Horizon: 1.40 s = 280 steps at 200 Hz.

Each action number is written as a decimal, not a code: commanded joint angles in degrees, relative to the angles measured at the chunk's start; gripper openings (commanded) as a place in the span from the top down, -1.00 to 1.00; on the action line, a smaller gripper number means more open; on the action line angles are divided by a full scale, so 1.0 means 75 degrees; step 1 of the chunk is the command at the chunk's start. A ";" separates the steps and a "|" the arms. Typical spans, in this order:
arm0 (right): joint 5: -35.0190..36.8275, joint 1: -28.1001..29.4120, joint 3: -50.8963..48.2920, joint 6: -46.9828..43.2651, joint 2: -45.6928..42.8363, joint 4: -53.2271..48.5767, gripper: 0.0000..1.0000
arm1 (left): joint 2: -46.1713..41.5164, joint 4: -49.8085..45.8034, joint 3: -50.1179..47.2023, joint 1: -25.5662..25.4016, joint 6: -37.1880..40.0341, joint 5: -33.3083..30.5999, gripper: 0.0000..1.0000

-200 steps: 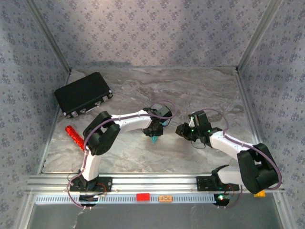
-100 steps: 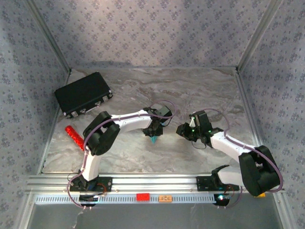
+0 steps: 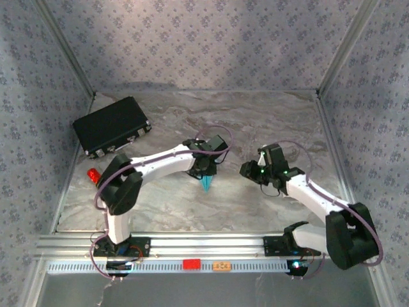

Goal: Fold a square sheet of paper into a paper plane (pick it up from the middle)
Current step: Place the paper plane at the center of the table, then reset both arms

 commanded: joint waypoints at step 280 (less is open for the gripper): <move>0.2515 -0.2911 -0.1437 -0.5569 0.2694 0.7441 -0.98 | -0.2250 1.2411 -0.7762 0.7185 0.6429 0.0391 -0.99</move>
